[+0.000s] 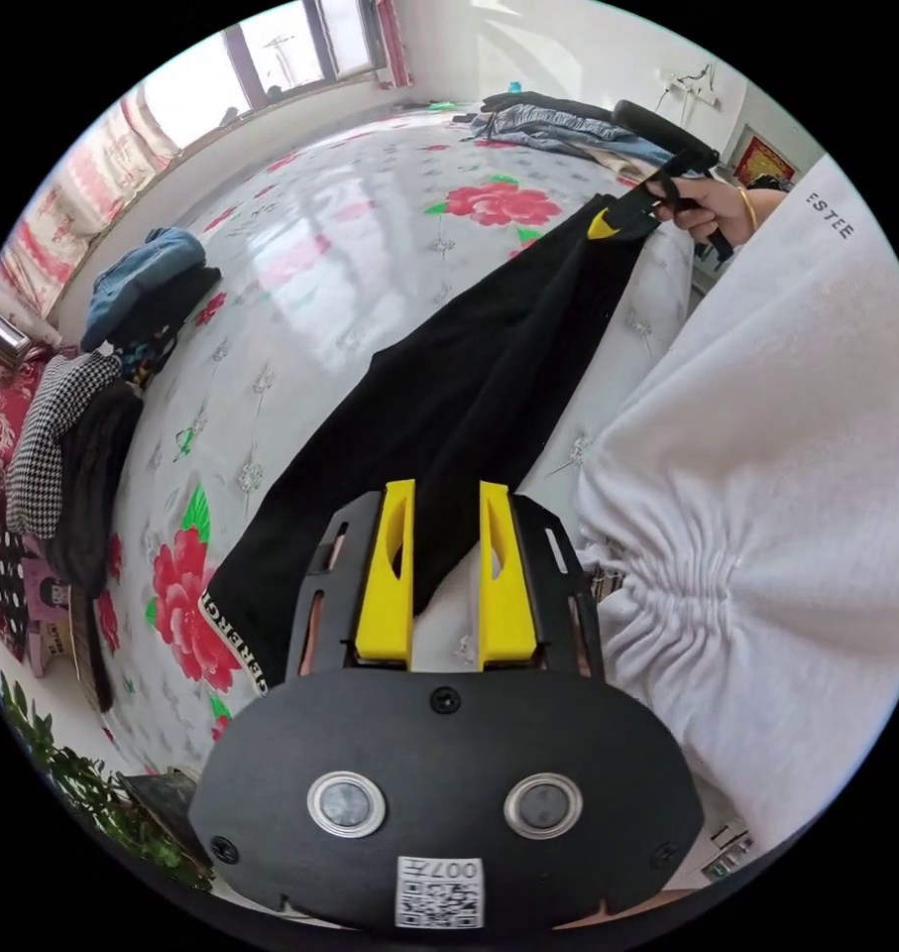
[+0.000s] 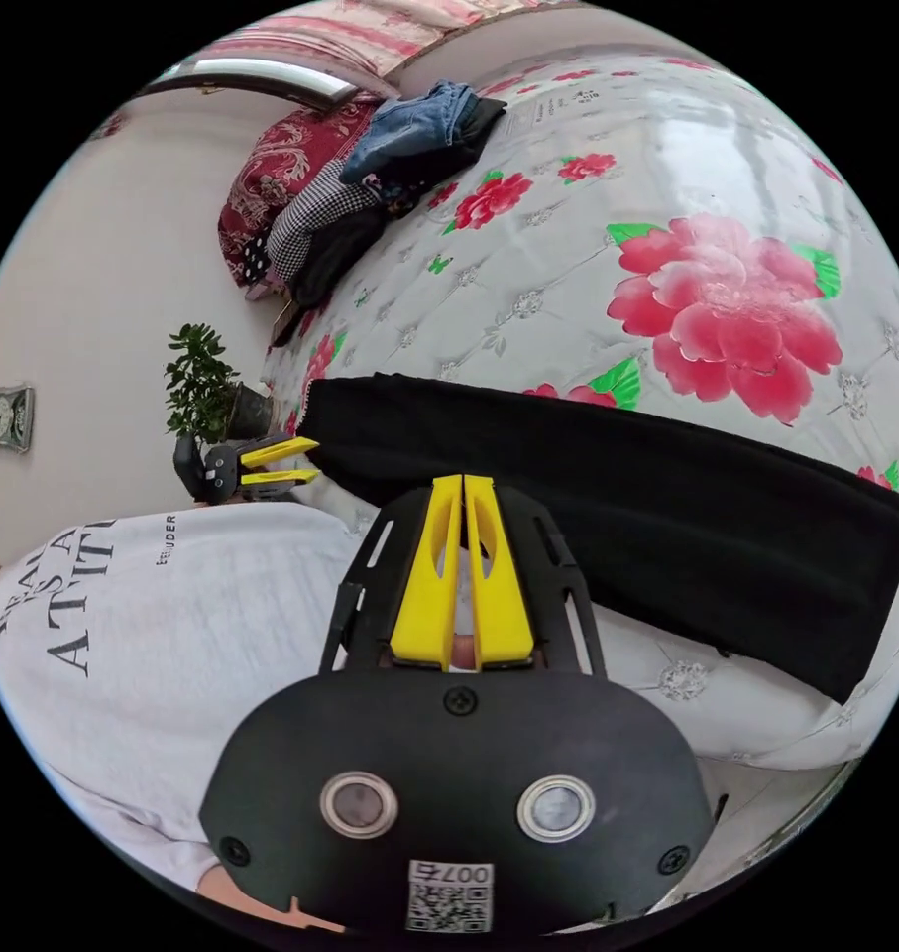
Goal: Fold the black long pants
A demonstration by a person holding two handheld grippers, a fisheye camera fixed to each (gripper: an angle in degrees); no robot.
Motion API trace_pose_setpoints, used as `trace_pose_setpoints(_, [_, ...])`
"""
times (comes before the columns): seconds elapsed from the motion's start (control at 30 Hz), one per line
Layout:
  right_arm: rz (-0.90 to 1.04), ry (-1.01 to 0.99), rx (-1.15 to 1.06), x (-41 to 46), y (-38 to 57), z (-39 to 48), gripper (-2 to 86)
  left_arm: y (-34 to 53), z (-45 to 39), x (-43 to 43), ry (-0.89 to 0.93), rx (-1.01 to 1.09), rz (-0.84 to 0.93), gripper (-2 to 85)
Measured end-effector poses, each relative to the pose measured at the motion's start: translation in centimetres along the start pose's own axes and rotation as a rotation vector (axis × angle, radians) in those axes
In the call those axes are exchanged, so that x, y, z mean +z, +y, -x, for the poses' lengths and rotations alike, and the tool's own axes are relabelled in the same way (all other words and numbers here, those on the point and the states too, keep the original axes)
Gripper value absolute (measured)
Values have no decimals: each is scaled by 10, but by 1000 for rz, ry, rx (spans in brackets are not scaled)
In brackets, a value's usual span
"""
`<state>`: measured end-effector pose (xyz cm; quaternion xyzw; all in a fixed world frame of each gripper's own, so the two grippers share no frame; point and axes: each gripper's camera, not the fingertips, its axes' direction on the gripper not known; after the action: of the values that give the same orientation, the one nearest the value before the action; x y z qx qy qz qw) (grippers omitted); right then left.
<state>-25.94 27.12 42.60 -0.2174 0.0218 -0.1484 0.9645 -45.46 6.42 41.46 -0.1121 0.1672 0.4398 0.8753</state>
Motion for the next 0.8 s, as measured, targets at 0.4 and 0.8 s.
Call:
trace_pose_setpoints(0.4, [-6,-17,-13,-8,16,-29,-2,-21,13,31,-27,-92,56,78])
trace_pose_setpoints(0.8, [-7,-26,-20,-2,24,-24,-3,-12,37,28,12,-27,81,75])
